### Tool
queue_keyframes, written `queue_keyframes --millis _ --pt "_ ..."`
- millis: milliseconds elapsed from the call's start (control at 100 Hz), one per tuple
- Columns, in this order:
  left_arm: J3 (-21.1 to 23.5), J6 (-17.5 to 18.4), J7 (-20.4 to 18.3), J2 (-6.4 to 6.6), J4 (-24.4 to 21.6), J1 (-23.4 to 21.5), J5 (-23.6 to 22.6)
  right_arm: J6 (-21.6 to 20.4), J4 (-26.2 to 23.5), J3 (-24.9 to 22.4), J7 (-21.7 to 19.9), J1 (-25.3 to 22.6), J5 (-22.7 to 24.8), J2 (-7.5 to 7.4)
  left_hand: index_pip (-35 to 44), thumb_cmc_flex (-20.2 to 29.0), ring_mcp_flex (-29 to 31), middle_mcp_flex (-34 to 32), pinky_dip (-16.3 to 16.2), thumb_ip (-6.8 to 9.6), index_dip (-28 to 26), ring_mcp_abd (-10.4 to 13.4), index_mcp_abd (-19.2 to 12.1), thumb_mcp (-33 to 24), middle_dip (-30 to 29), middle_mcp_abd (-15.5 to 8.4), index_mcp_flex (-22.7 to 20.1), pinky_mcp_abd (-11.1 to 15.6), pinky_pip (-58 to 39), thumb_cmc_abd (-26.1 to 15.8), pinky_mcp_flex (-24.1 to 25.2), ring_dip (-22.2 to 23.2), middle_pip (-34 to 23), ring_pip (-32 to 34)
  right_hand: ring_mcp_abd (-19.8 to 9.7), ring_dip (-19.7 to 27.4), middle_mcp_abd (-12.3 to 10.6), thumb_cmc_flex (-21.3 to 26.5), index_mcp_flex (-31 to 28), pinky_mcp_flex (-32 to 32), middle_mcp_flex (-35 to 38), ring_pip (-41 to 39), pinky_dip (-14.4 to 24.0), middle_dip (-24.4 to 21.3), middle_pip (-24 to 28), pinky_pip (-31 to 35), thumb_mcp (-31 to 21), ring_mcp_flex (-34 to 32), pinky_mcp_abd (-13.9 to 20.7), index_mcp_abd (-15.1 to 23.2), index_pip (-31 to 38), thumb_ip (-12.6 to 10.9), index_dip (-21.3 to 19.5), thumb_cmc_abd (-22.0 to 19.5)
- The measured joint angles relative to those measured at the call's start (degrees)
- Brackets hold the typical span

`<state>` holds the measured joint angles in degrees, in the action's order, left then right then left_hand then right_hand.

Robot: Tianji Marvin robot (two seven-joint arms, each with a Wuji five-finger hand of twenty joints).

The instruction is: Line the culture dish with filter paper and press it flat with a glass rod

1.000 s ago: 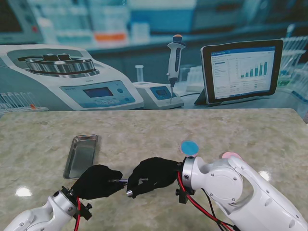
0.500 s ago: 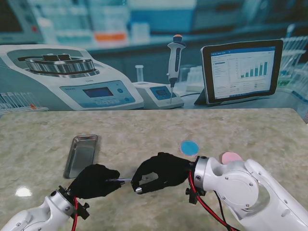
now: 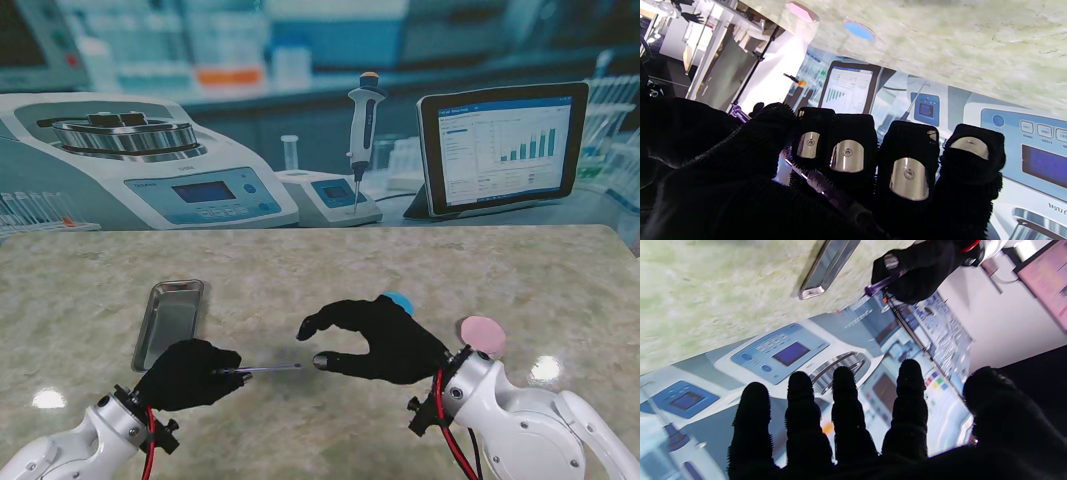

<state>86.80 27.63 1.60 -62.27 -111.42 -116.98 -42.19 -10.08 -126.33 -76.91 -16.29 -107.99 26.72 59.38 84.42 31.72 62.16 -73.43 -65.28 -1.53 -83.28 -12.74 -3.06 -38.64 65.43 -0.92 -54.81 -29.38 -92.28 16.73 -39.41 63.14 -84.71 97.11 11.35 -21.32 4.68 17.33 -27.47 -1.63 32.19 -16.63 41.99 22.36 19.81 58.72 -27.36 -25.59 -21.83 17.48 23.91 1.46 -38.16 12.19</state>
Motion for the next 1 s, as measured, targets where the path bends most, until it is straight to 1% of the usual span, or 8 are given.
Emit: queue_keyframes --millis 120,250,330,450,540,610,770,1000 --pt "0.5 -0.3 0.0 -0.05 -0.1 -0.2 0.2 2.8 0.1 -0.8 3.2 -1.7 0.5 1.06 0.0 0.0 0.0 0.0 0.0 0.0 0.0 0.0 0.0 0.0 0.0 0.0 0.0 0.0 0.0 0.0 0.0 0.0 0.0 0.0 0.0 0.5 0.0 1.4 1.2 0.1 -1.3 -0.1 0.0 0.1 0.1 -0.4 0.6 0.5 0.0 -0.8 -0.2 0.0 0.4 0.0" --pt "1.0 -0.6 0.0 -0.1 -0.1 -0.3 0.4 4.5 2.1 -0.6 11.0 -2.5 3.4 2.16 0.0 0.0 0.0 0.0 0.0 0.0 0.0 0.0 0.0 0.0 0.0 0.0 0.0 0.0 0.0 0.0 0.0 0.0 0.0 0.0 -0.6 0.6 -0.6 3.0 4.2 1.5 -4.3 -0.2 -0.6 0.1 -0.2 -2.2 0.6 3.5 0.1 -1.4 -1.1 0.0 0.4 0.0" --pt "1.3 -0.8 0.0 -0.13 -0.1 -0.4 0.6 6.0 3.9 -0.6 11.9 -2.4 3.9 2.74 0.0 0.0 0.0 0.0 0.0 -0.01 0.0 0.0 0.0 0.0 0.0 0.0 0.0 0.0 0.0 0.0 0.0 0.0 0.0 0.0 -1.3 0.8 -0.6 3.0 6.4 2.6 -6.5 0.1 -1.5 -0.1 1.1 -4.2 0.6 5.4 0.8 -1.9 -0.9 0.0 0.4 0.0" --pt "1.9 -1.3 -0.1 -0.18 -0.1 -0.4 0.6 7.5 7.8 0.6 13.6 -1.3 5.7 3.07 0.0 0.0 0.0 0.0 0.0 -0.01 0.0 0.0 0.0 0.0 0.0 0.0 0.0 0.0 0.0 0.0 0.0 0.0 0.0 0.0 -2.6 1.5 -1.5 4.9 8.8 4.3 -10.3 1.8 -3.1 -0.9 1.5 -6.9 0.8 7.9 1.5 -2.0 -1.8 -0.6 0.9 0.0" --pt "2.2 -1.5 0.1 -0.23 0.1 -0.1 0.5 7.6 11.7 2.1 17.3 0.2 8.7 3.26 0.0 0.0 0.0 0.0 0.0 -0.01 0.0 0.0 0.0 0.0 0.0 0.0 0.0 0.0 0.0 0.0 0.0 0.0 0.0 0.0 -3.8 2.2 -2.8 6.2 11.4 5.8 -13.1 1.1 -5.1 -2.0 1.5 -9.6 0.8 10.5 2.4 -2.0 -2.1 -1.0 0.5 0.0" --pt "2.6 -1.6 0.3 -0.29 0.6 0.2 0.3 7.6 14.5 3.0 20.0 1.4 9.3 3.57 0.0 0.0 0.0 0.0 0.0 -0.01 0.0 0.0 0.0 0.0 0.0 0.0 0.0 0.0 0.0 0.0 0.0 0.0 0.0 0.0 -4.9 2.8 -3.6 6.5 13.6 6.9 -15.9 1.4 -6.5 -2.8 1.5 -11.6 0.8 12.5 3.5 -2.0 -2.4 -1.6 0.6 0.0" --pt "4.2 -2.1 0.4 -0.46 2.5 1.5 -0.5 7.7 16.5 3.2 19.9 2.1 9.5 3.92 0.0 -0.3 0.0 0.0 0.0 -0.01 0.0 0.0 0.0 -0.1 0.0 0.0 0.0 0.0 0.0 0.1 0.0 0.0 0.0 0.0 -6.3 4.0 -4.9 6.5 17.2 7.4 -20.2 3.0 -8.0 -4.9 -0.7 -12.9 0.8 15.5 4.3 -1.8 -3.2 -1.9 0.6 0.0" --pt "6.6 -4.0 -1.7 -0.21 6.1 4.3 -2.7 7.9 17.2 3.7 20.1 2.3 8.8 4.02 0.0 -0.6 0.0 0.0 0.0 -0.01 0.0 0.0 0.0 -0.2 0.0 0.0 0.0 0.0 0.0 0.1 0.0 0.0 0.0 0.0 -6.4 4.1 -5.0 6.4 17.3 7.4 -20.6 2.7 -8.1 -6.0 -2.2 -13.0 0.8 15.4 4.4 -1.8 -3.7 -2.0 0.6 0.0"
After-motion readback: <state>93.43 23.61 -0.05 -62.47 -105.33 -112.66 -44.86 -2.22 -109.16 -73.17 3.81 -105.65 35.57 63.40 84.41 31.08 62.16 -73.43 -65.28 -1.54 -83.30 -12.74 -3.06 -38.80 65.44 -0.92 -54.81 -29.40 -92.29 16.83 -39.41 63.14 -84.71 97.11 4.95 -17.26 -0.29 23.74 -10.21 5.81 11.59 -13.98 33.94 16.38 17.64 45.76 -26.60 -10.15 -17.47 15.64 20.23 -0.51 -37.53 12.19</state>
